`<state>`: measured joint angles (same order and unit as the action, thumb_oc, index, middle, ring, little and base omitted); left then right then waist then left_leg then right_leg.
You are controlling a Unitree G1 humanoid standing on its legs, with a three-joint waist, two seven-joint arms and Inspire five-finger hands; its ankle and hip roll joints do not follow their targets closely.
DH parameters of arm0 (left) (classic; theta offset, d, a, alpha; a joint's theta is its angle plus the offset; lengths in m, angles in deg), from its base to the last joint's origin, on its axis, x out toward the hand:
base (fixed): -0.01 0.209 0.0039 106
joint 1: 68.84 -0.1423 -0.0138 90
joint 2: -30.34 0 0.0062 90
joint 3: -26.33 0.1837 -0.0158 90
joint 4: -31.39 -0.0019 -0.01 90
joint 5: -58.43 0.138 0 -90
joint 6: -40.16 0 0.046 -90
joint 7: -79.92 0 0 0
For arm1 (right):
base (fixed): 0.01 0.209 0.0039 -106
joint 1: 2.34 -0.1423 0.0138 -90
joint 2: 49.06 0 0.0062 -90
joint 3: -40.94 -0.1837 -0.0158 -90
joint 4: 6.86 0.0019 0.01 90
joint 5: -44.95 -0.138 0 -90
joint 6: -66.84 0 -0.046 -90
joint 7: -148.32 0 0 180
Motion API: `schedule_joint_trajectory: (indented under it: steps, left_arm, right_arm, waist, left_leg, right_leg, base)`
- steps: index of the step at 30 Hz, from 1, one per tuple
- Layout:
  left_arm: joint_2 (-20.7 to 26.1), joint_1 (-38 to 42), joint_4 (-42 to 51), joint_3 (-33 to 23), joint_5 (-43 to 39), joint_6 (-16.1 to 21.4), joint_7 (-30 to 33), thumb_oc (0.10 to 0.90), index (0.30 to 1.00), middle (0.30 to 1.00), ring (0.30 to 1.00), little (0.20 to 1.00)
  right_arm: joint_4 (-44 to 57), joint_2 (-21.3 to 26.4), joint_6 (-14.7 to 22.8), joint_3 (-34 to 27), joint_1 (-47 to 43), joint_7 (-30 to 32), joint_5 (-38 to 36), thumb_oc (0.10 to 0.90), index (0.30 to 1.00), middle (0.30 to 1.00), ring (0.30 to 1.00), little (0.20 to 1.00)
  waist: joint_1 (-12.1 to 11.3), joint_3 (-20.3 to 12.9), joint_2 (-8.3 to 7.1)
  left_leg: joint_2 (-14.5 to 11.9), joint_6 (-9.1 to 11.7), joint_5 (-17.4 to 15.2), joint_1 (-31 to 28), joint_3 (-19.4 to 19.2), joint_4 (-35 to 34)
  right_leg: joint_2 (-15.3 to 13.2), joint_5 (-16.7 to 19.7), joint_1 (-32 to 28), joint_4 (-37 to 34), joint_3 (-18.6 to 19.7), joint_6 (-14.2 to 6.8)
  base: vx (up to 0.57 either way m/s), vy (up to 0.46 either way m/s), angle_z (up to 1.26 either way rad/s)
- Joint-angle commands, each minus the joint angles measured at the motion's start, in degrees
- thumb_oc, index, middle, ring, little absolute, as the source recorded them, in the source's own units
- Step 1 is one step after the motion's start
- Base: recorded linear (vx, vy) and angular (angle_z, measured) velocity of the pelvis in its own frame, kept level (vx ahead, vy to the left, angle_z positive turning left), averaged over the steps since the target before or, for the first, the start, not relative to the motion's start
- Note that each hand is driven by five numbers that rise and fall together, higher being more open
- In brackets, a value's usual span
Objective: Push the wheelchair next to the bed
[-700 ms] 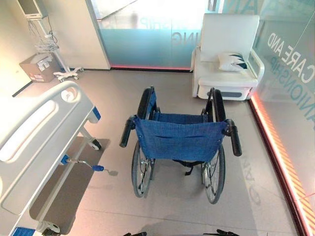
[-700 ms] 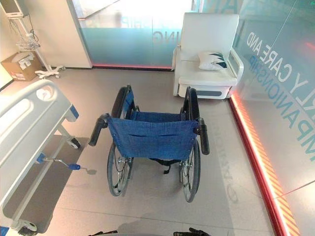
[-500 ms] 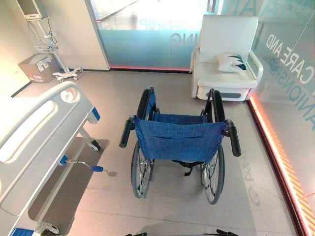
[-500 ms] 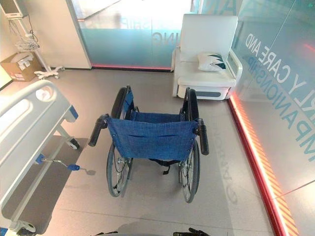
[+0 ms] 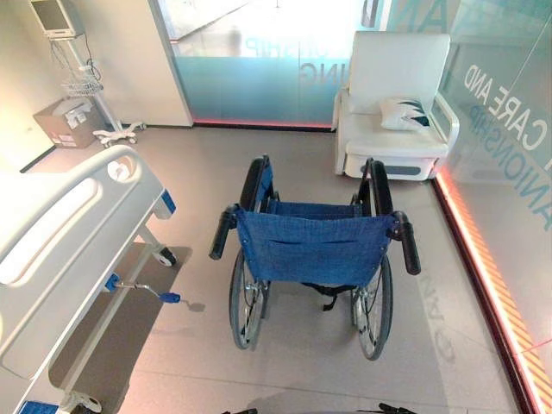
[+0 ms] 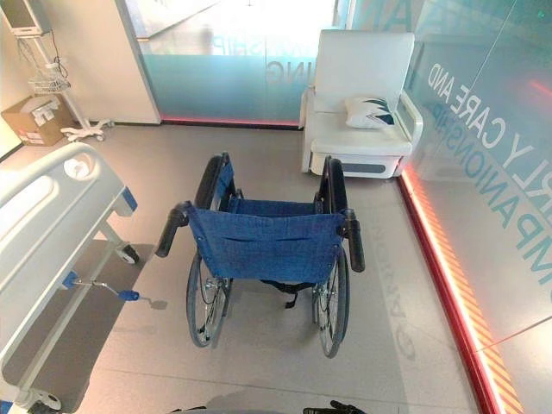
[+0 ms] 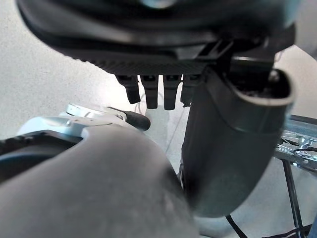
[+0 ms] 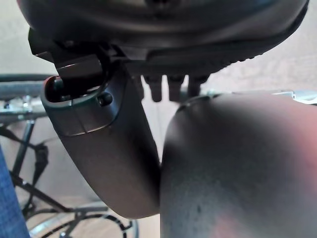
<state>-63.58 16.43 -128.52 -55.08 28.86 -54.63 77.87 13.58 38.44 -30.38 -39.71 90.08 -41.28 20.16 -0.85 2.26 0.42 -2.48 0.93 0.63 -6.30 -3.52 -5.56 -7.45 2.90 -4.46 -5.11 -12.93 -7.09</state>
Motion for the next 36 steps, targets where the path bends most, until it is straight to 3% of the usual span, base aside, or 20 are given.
schedule_joint_trajectory:
  steps: [1, 7, 15, 19, 21, 25, 28, 33, 36]
  left_arm:
    - [-2.0, 2.1, -4.1, -0.3, 0.6, 0.3, 0.3, 0.8, 0.9, 0.9, 0.9, 0.9]
    - [-1.9, 2.0, -4.1, -0.7, -0.1, 1.6, 0.0, 0.8, 0.9, 0.9, 0.9, 0.9]
    - [0.2, 2.4, -0.7, -4.5, -8.5, 4.8, 0.6, 0.8, 0.9, 0.9, 0.9, 0.9]
    - [3.3, 1.6, 7.9, -8.8, -13.4, 3.0, -0.7, 0.8, 0.9, 0.9, 0.9, 0.9]
    - [5.0, 0.6, 12.3, -11.3, -15.6, 2.7, -0.8, 0.8, 0.9, 0.9, 0.9, 0.9]
    - [8.4, 0.2, 16.8, -16.1, -21.6, -2.1, -0.4, 0.8, 0.9, 0.9, 0.9, 0.9]
    - [12.0, 1.3, 19.5, -20.4, -26.9, -5.2, -0.8, 0.8, 0.9, 0.9, 0.9, 0.9]
    - [15.5, 2.1, 28.1, -25.2, -35.4, -6.3, -1.6, 0.8, 0.9, 0.9, 0.9, 0.9]
    - [16.7, 2.9, 33.8, -27.1, -36.7, -5.1, -1.6, 0.8, 0.9, 0.9, 0.9, 0.9]
  right_arm:
    - [-3.4, -2.4, -0.6, 1.4, -0.1, -1.6, 3.6, 0.8, 0.9, 0.9, 0.9, 0.9]
    - [-3.4, -2.3, -0.2, 1.4, 0.0, -1.3, 2.8, 0.8, 0.9, 0.9, 0.9, 0.9]
    - [1.0, -0.1, 1.2, -2.1, -0.1, 1.7, -4.1, 0.8, 0.9, 0.9, 0.9, 0.9]
    - [10.6, 3.0, 0.4, -5.9, 0.9, 5.5, -8.7, 0.8, 0.9, 0.9, 0.9, 0.9]
    - [16.1, 4.6, 2.2, -8.7, 1.3, 8.2, -11.1, 0.8, 0.9, 0.9, 0.9, 0.9]
    - [24.3, 7.7, 3.9, -12.2, 1.6, 13.7, -11.9, 0.8, 0.9, 0.9, 0.9, 0.9]
    - [31.3, 11.7, 3.1, -16.0, 0.8, 18.9, -13.8, 0.8, 0.9, 0.9, 0.9, 0.9]
    - [40.8, 14.8, 5.5, -22.3, 0.6, 26.3, -12.4, 0.8, 0.9, 0.9, 0.9, 0.9]
    - [46.4, 15.7, 6.7, -25.5, 0.5, 29.6, -10.7, 0.8, 0.9, 0.9, 0.9, 0.9]
  waist:
    - [0.8, 1.5, -0.12]
    - [0.7, 1.6, -0.16]
    - [0.9, 1.7, -0.04]
    - [0.9, 1.4, 0.04]
    - [1.0, 1.4, 0.06]
    - [1.3, 1.2, 0.21]
    - [1.9, 1.0, 0.29]
    - [2.7, 0.9, 0.74]
    - [2.9, 0.8, 1.07]
  left_leg:
    - [1.2, 0.3, -0.5, 0.8, -2.9, 0.6]
    - [1.3, 0.3, -0.5, 0.8, -2.8, 0.7]
    - [1.2, 0.4, -0.5, 0.3, -2.8, 0.6]
    - [1.1, 0.2, -0.6, 0.3, -3.0, 0.6]
    - [1.0, 0.2, -0.6, 0.3, -3.2, 0.6]
    - [0.9, 0.2, -0.7, 0.3, -3.6, 0.6]
    - [0.9, 0.3, -0.8, 0.2, -3.9, 0.6]
    - [0.9, 0.2, -1.2, -0.1, -4.2, 0.6]
    - [0.9, 0.2, -1.3, -0.2, -4.3, 0.6]
  right_leg:
    - [0.3, -0.2, -0.6, 1.2, 0.8, 1.0]
    - [0.3, -0.3, -0.7, 1.2, 0.9, 1.1]
    - [0.4, -0.2, -1.0, 1.1, 1.2, 1.0]
    - [0.4, 0.0, -1.0, 0.8, 1.4, 0.9]
    - [0.4, 0.1, -0.9, 0.8, 1.6, 0.9]
    - [0.3, 0.2, -0.8, 0.6, 1.8, 0.8]
    - [0.3, 0.2, -0.8, 0.6, 2.2, 0.8]
    - [0.3, 0.0, -0.8, 0.4, 3.0, 0.7]
    - [0.3, -0.2, -0.8, 0.4, 3.4, 0.7]
  base:
    - [0.0, 0.0, 0.0]
    - [0.01, 0.0, 0.0]
    - [0.0, 0.0, 0.0]
    - [0.0, 0.0, 0.0]
    - [0.0, 0.0, 0.0]
    - [0.0, 0.0, 0.0]
    - [0.0, 0.0, 0.0]
    - [0.03, 0.039, -0.04]
    - [0.03, 0.037, -0.08]
